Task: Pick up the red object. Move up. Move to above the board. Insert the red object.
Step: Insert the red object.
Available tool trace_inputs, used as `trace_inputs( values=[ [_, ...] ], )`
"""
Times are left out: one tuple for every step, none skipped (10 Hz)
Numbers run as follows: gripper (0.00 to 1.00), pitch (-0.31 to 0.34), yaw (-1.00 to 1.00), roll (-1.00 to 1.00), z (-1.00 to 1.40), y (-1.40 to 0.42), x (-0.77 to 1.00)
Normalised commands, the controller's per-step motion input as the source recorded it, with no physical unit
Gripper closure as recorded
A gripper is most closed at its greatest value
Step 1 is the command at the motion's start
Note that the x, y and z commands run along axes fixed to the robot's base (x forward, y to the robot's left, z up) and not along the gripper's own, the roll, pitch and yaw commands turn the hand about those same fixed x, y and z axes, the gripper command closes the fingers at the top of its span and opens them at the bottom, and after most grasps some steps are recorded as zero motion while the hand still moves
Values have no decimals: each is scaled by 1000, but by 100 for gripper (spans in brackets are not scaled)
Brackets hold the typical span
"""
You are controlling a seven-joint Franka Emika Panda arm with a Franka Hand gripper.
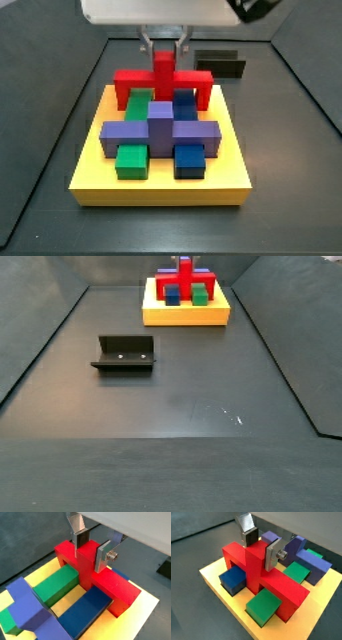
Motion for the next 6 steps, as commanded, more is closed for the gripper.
trace_inputs(
  values=[
    [100, 51, -106, 14, -563, 0, 243],
    [100, 31, -31, 0, -649, 86, -6],
    [100, -31, -6, 0, -926, 17, -169],
    [100, -49, -23, -36, -1000, 0, -109],
    [100, -39, -14, -109, -651, 0, -69],
    [100, 0, 0, 0, 0, 0, 0]
  ],
)
